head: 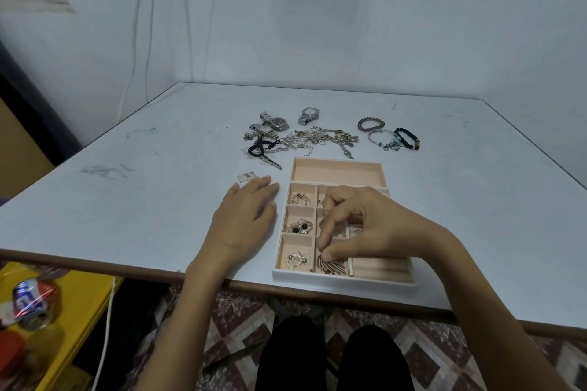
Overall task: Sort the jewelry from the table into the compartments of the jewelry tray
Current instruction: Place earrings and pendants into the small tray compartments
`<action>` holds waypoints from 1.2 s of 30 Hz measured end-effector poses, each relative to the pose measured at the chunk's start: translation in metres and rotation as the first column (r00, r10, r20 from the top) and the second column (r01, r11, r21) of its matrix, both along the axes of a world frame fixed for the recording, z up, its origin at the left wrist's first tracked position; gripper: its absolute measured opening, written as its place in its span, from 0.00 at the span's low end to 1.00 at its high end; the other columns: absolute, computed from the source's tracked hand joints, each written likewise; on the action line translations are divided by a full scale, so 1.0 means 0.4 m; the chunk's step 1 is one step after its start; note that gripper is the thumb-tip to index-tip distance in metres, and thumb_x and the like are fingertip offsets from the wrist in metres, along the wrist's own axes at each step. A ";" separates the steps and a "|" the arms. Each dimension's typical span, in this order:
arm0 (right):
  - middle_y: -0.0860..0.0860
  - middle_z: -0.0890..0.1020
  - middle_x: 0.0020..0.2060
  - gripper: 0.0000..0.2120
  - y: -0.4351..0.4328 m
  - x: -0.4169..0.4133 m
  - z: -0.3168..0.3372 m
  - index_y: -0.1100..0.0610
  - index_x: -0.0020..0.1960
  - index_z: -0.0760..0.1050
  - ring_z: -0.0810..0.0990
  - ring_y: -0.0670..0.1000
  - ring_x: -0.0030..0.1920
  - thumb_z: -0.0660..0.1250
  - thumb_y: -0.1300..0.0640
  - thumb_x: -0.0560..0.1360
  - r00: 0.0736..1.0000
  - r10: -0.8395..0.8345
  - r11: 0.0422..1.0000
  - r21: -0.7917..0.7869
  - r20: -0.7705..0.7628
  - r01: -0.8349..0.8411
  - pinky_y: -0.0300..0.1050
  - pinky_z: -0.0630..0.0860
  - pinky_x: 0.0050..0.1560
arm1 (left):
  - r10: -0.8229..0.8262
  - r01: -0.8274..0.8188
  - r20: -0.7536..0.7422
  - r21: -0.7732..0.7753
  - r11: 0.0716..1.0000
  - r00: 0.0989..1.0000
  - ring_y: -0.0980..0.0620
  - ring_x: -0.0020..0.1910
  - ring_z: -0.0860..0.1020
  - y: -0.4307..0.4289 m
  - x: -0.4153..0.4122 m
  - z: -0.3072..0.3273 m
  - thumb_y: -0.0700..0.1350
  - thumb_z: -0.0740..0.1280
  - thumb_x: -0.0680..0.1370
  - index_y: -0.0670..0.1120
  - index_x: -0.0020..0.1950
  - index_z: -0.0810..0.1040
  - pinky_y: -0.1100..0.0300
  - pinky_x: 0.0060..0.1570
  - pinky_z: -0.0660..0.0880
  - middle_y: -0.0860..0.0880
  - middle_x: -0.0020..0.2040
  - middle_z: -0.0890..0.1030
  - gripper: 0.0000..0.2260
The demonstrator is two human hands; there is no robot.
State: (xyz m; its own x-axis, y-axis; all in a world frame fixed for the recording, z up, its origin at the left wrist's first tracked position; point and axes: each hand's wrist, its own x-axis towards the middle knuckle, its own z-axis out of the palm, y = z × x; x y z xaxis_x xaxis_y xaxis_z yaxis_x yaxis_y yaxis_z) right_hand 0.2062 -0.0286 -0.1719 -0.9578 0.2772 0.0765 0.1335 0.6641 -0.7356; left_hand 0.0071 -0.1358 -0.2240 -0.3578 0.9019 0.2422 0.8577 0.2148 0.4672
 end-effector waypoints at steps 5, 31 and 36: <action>0.51 0.79 0.42 0.10 0.049 0.005 0.035 0.51 0.44 0.85 0.76 0.50 0.42 0.80 0.55 0.64 0.997 -0.047 0.999 -0.015 -0.055 0.046 0.33 0.70 0.43 | 0.006 -0.006 0.004 0.008 1.000 1.000 0.55 0.75 0.59 -0.004 0.002 0.002 0.46 0.55 0.82 0.49 0.73 0.67 0.58 0.74 0.47 0.53 0.75 0.64 0.18; 0.50 0.83 0.40 0.06 0.354 -0.068 -0.093 0.64 0.49 0.82 0.80 0.34 0.36 0.67 0.63 0.76 0.743 -0.617 0.780 -0.329 -0.261 0.532 0.26 0.73 0.39 | 0.153 -0.174 0.168 0.116 0.978 0.974 0.53 0.52 0.78 0.257 -0.095 0.098 0.43 0.63 0.78 0.53 0.53 0.81 0.59 0.49 0.71 0.55 0.50 0.81 0.09; 0.52 0.83 0.37 0.07 0.360 -0.070 -0.102 0.65 0.46 0.83 0.79 0.38 0.34 0.69 0.61 0.75 0.726 -0.630 0.771 -0.333 -0.276 0.543 0.28 0.73 0.39 | 0.172 -0.170 -0.058 0.029 0.985 0.983 0.48 0.60 0.76 0.376 -0.102 0.089 0.39 0.59 0.78 0.50 0.59 0.80 0.54 0.58 0.70 0.50 0.60 0.80 0.15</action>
